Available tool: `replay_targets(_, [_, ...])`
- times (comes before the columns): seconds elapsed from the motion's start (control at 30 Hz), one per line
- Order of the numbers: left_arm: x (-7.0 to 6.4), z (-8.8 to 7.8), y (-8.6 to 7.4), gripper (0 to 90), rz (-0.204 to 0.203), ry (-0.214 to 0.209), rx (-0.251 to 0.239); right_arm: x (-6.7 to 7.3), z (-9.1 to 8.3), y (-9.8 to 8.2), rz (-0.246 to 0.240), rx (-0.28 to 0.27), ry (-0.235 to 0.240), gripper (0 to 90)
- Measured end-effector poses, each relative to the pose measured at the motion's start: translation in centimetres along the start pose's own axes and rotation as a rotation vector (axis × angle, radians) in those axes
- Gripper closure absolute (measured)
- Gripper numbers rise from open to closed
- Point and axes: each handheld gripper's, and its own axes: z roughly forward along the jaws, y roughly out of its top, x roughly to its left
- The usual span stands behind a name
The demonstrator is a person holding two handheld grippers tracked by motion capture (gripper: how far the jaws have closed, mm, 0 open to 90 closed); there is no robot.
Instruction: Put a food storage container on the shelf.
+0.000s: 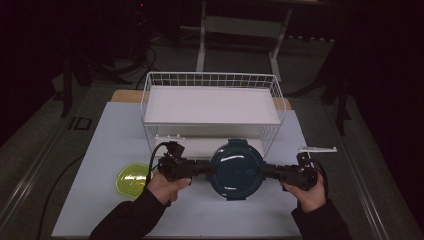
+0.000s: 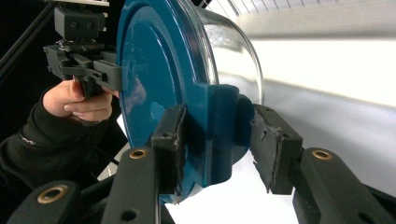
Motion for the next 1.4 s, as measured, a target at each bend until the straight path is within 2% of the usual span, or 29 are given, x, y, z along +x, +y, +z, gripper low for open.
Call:
replay_targets(0.1, [-0.4,-1.0,1.2,57.3,0.014,0.013,-0.019,0.8,0.3,1.9,-0.014,-0.013,0.014,56.5])
replay_targets(0.13, [-0.5,-1.3,1.6,57.3,0.02,0.016,-0.024,0.8,0.3,1.9,-0.014,-0.013,0.014,56.5])
replay_targets(0.17, [-0.6,-1.8,2.2,57.3,0.021,0.019,-0.03,1.2,0.5,3.1,-0.02,-0.021,0.02,56.6])
replay_targets(0.23, [-0.8,-2.4,3.3,57.3,0.035,0.03,-0.038,1.3,0.6,3.5,-0.019,-0.024,0.023,56.6])
replay_targets(0.3, [-0.9,-3.0,4.2,57.3,0.038,0.037,-0.053,1.6,0.8,4.6,-0.022,-0.033,0.028,56.6])
replay_targets(0.33, [-1.0,-3.3,4.8,57.3,0.045,0.04,-0.057,1.8,1.1,5.7,-0.024,-0.042,0.037,56.5])
replay_targets(0.4, [-1.1,-3.9,5.8,57.3,0.05,0.05,-0.074,1.9,1.2,6.3,-0.021,-0.046,0.04,56.6])
replay_targets(0.5, [-1.1,-4.6,7.1,57.2,0.057,0.059,-0.093,2.2,1.8,8.4,-0.018,-0.062,0.054,56.5])
replay_targets(0.53, [-1.0,-4.9,7.5,57.2,0.059,0.06,-0.096,2.2,1.8,8.4,-0.018,-0.062,0.054,56.5])
replay_targets(0.63, [-0.7,-5.5,8.5,57.2,0.056,0.067,-0.114,2.4,2.2,9.9,-0.01,-0.067,0.057,56.5])
replay_targets(0.67, [-0.5,-5.8,8.8,57.2,0.047,0.067,-0.123,2.5,2.6,11.0,0.0,-0.068,0.059,56.5])
replay_targets(0.83, [0.6,-6.3,9.9,57.1,0.026,0.066,-0.138,2.6,3.3,12.6,-0.002,-0.071,0.048,56.5])
replay_targets(0.93, [1.5,-6.7,10.5,56.8,0.008,0.069,-0.142,2.4,4.3,13.6,0.02,-0.07,0.037,56.5])
replay_targets(1.07, [2.4,-6.7,10.8,56.6,-0.009,0.075,-0.145,2.0,5.0,13.9,0.043,-0.067,0.035,56.6])
replay_targets(1.1, [2.7,-6.8,10.9,56.6,-0.023,0.064,-0.149,1.9,5.1,14.0,0.051,-0.072,0.039,56.8])
replay_targets(1.23, [3.3,-6.8,10.9,56.4,-0.038,0.046,-0.149,2.0,5.3,14.3,0.048,-0.082,0.033,56.7])
replay_targets(1.4, [4.1,-6.7,11.1,55.4,-0.087,0.029,-0.146,2.4,5.5,15.0,0.035,-0.083,-0.016,56.0])
